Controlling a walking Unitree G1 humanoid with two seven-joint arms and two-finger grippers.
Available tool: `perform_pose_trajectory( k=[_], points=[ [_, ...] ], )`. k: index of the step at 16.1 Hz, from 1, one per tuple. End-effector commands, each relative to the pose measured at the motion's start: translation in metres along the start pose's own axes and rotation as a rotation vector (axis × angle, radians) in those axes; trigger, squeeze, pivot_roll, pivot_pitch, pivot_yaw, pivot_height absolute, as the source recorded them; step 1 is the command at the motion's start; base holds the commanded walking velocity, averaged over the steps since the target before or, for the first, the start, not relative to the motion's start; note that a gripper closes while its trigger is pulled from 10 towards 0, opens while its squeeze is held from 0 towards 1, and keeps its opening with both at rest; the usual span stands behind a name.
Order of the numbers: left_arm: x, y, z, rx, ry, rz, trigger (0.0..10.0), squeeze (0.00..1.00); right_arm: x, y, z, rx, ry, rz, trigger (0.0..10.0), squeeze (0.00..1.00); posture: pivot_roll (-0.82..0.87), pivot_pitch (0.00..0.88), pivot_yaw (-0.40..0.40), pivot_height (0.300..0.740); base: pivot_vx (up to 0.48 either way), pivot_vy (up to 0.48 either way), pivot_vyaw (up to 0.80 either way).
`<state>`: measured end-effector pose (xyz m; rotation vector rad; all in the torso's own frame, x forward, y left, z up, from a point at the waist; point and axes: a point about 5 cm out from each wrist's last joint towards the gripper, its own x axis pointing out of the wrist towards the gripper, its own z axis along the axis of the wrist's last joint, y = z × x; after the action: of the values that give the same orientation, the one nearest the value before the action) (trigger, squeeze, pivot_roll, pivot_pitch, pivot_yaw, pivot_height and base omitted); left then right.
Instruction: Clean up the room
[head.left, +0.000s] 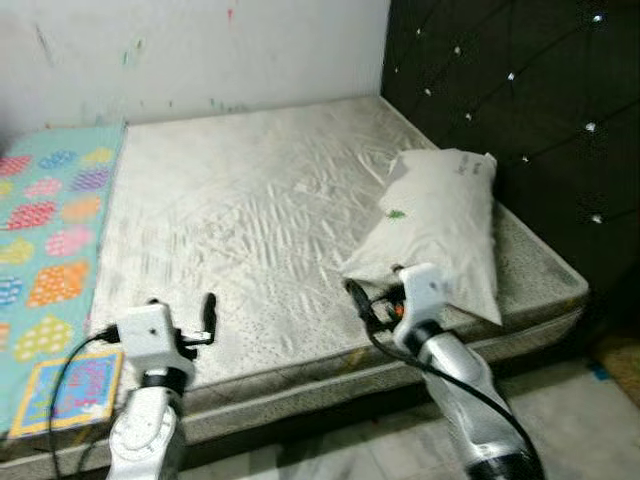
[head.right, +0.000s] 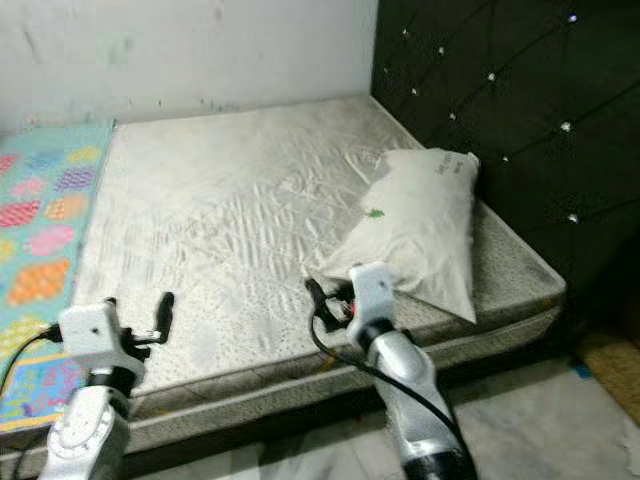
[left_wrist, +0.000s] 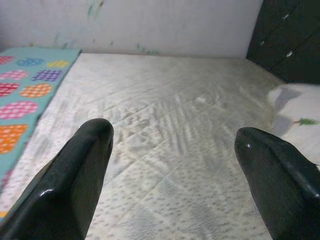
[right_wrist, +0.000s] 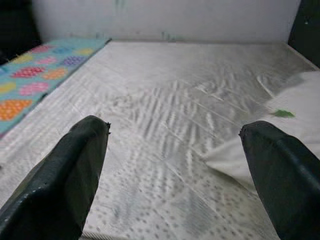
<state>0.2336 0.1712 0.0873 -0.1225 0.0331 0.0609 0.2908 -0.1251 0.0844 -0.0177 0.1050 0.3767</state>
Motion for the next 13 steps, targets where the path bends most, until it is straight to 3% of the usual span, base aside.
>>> perform_pose_trajectory(
  k=[1,7,11,13],
  points=[
    [-0.0007,-0.0046,0.002,0.002,0.001,-0.041,10.0,0.0,-0.0024,-0.0074,-0.0007,-0.002,0.008,-0.029,10.0,0.0,-0.07,0.0,-0.003,0.74,0.33,0.0,0.0],
    [0.0058,-0.0113,0.0042,0.002,0.011,-0.103,10.0,0.0,-0.0074,-0.014,0.0014,-0.007,0.001,-0.085,10.0,0.0,-0.1,0.0,0.027,0.74,0.436,0.0,0.0],
    [0.0052,-0.0117,0.0035,-0.004,0.014,-0.102,10.0,0.0,-0.0105,-0.0094,-0.0031,-0.008,0.018,-0.074,10.0,0.0,-0.09,0.0,0.016,0.74,0.48,0.0,0.0],
    [0.0048,-0.0114,0.0034,-0.015,0.013,-0.08,10.0,0.0,-0.0095,-0.0086,-0.002,-0.003,0.018,-0.072,10.0,0.0,-0.09,0.0,0.012,0.74,0.156,0.0,0.0]
  ],
)
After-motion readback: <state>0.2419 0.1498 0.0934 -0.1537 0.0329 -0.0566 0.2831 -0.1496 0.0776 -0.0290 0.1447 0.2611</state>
